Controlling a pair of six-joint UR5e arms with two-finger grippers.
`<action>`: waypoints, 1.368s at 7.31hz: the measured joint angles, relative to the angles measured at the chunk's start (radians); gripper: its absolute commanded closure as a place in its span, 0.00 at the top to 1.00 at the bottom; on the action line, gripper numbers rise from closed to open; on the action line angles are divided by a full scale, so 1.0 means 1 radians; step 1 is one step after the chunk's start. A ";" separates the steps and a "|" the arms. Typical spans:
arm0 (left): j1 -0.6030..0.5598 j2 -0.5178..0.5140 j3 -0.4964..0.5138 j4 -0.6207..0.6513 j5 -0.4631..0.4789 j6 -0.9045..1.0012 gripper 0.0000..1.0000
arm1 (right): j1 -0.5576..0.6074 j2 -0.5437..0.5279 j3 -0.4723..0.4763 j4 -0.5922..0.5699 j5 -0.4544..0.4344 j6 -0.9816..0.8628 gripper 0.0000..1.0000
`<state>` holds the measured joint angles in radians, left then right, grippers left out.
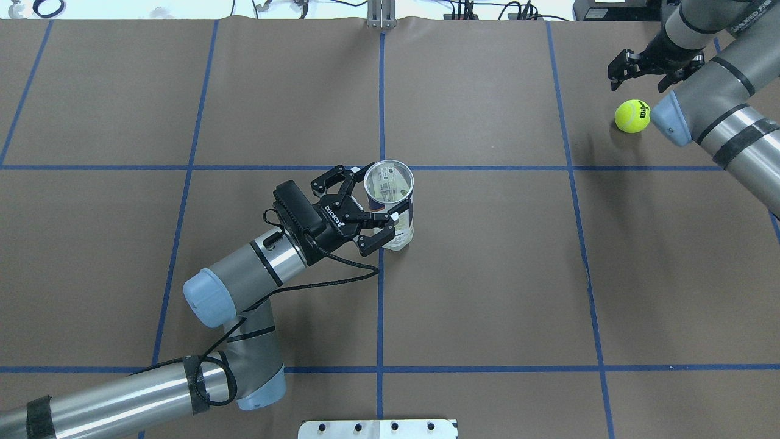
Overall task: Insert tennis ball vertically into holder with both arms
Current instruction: 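Lower the right gripper onto the second yellow tennis ball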
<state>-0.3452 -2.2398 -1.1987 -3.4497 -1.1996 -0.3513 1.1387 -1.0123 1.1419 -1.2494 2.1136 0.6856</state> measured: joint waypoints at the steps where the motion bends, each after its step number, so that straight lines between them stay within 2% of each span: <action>1: 0.000 0.000 0.000 0.000 0.000 0.000 0.88 | -0.011 -0.005 -0.013 0.004 -0.012 -0.018 0.97; 5: -0.001 0.000 0.001 0.000 0.000 0.000 0.88 | -0.050 -0.012 -0.049 0.020 -0.049 -0.032 0.91; 7: -0.001 0.001 0.000 0.000 0.000 0.000 0.88 | -0.056 -0.011 -0.061 0.022 -0.055 -0.032 0.59; 8: -0.001 0.001 0.000 0.000 0.000 0.000 0.88 | -0.057 -0.012 -0.066 0.023 -0.056 -0.033 0.39; 9: -0.002 0.001 0.000 0.000 0.000 0.000 0.88 | -0.058 -0.012 -0.071 0.023 -0.056 -0.033 0.00; 10: -0.002 0.002 0.000 0.000 0.000 0.000 0.88 | -0.058 -0.011 -0.075 0.023 -0.056 -0.034 0.00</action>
<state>-0.3476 -2.2382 -1.1982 -3.4499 -1.1996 -0.3513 1.0806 -1.0237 1.0669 -1.2267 2.0571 0.6520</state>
